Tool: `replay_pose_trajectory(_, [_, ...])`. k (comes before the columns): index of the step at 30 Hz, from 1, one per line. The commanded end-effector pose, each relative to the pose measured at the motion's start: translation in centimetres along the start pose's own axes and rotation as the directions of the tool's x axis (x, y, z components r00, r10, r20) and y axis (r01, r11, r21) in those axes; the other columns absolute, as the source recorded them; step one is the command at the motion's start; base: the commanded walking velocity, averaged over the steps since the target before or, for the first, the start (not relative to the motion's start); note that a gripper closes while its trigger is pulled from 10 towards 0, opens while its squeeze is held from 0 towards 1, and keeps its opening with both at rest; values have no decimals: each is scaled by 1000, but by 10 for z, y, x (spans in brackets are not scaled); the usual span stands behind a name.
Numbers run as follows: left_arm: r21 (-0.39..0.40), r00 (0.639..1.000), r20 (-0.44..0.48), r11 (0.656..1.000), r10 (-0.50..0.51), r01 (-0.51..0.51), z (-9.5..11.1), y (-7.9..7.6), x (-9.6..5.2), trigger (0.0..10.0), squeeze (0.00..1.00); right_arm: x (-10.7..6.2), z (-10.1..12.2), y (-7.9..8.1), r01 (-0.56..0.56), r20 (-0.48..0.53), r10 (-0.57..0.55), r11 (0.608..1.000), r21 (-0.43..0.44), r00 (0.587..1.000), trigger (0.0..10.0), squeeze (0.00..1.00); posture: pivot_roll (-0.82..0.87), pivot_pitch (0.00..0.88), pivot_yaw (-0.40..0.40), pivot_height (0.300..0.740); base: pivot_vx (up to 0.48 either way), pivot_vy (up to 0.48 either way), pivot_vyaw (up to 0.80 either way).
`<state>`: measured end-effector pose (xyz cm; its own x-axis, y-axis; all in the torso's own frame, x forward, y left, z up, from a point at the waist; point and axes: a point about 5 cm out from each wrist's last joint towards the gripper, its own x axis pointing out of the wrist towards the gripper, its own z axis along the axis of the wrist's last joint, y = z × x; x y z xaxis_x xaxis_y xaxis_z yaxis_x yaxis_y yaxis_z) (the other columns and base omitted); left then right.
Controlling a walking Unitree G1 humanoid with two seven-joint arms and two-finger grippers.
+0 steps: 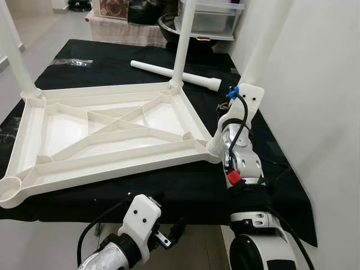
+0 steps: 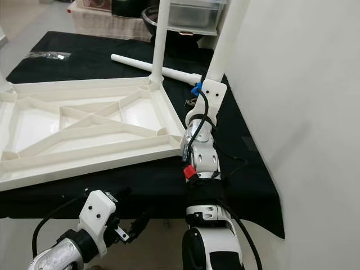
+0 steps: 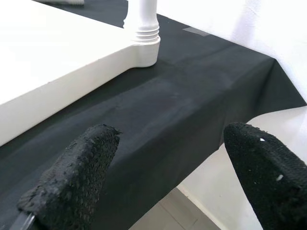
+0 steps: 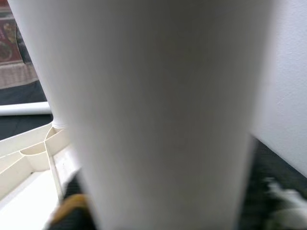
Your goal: Building children table
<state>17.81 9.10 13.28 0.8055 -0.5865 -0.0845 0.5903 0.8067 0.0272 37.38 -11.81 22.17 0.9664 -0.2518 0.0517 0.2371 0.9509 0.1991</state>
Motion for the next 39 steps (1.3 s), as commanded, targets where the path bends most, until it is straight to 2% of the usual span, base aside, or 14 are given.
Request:
replay_pose_trajectory(1, [-15, 1000, -17, 1000, -6, 6, -4, -2, 0, 10000, 0, 0, -1, -6, -18, 17, 18, 1000, 6, 1000, 10000, 1000, 147, 93, -126, 740, 0, 0, 0])
replay_pose_trajectory(3, [-16, 1000, -16, 1000, -7, 7, -4, -2, 0, 10000, 0, 0, 1, -9, -24, 39, 25, 1000, -14, 999, 10000, 1000, 149, 93, -126, 740, 0, 0, 0])
replay_pose_trajectory(4, [-19, 1000, -16, 1000, -9, 9, -4, -2, 0, 10000, 0, 3, 5, -15, -66, 74, 71, 996, -58, 995, 10000, 0, 145, 93, -130, 740, 0, 0, 0])
replay_pose_trajectory(13, [-22, 1000, -18, 1000, -21, 21, -6, -5, 1, 10000, 0, 10, 7, -29, -603, 36, 602, 797, 40, 798, 10000, 0, 137, 58, -132, 740, 0, 0, 0])
replay_pose_trajectory(18, [-28, 999, -20, 999, -32, 31, -7, -7, 1, 10000, 0, -2, 3, -36, -886, -59, 900, 436, 157, 432, 10000, 0, 142, 54, -136, 740, 0, 0, 0])
replay_pose_trajectory(20, [-28, 999, -20, 999, -32, 31, -7, -7, 1, 10000, 0, -4, 3, -37, -903, -58, 919, 394, 170, 390, 10000, 0, 142, 54, -136, 740, 0, 0, 0])
replay_pose_trajectory(23, [-26, 999, -20, 999, -27, 27, -7, -7, 1, 10000, 0, -23, -2, -34, -978, -116, 992, 70, 196, 48, 10000, 0, 166, 58, -147, 740, 0, 0, 0])
replay_pose_trajectory(25, [-26, 999, -20, 999, -27, 27, -7, -7, 1, 10000, 0, -23, -2, -34, -978, -116, 992, 70, 196, 48, 10000, 0, 166, 58, -147, 740, 0, 0, 0])
replay_pose_trajectory(26, [-25, 1000, -20, 999, -23, 23, -6, -8, 0, 10000, 0, -25, -1, -29, -975, -103, 993, -37, 220, -61, 10000, 0, 165, 58, -145, 740, 0, 0, 0])
replay_pose_trajectory(31, [-28, 999, -21, 999, -26, 26, -6, -8, -1, 10000, 0, -26, 5, -22, -966, -79, 985, -134, 223, -155, 10000, 0, 166, 60, -146, 740, 0, 0, 0])
replay_pose_trajectory(33, [-29, 999, -22, 999, -27, 27, -7, -8, -1, 10000, 0, -26, 8, -18, -962, -61, 983, -158, 223, -175, 6627, 0, 167, 63, -144, 740, 0, 0, 0])
replay_pose_trajectory(34, [-30, 999, -22, 999, -28, 27, -7, -8, -1, 10000, 0, -26, 9, -14, -961, -48, 982, -169, 218, -184, 0, 0, 169, 62, -147, 740, 0, 0, 0])
replay_pose_trajectory(35, [-30, 999, -22, 999, -28, 27, -7, -8, -1, 10000, 0, -26, 9, -14, -961, -48, 982, -169, 218, -184, 0, 0, 169, 62, -147, 740, 0, 0, 0])
replay_pose_trajectory(39, [-31, 999, -23, 999, -28, 27, -6, -8, -1, 10000, 0, -16, 3, -7, -983, -42, 999, -3, 185, -11, 0, 0, 169, 65, -147, 740, 0, 0, 0])
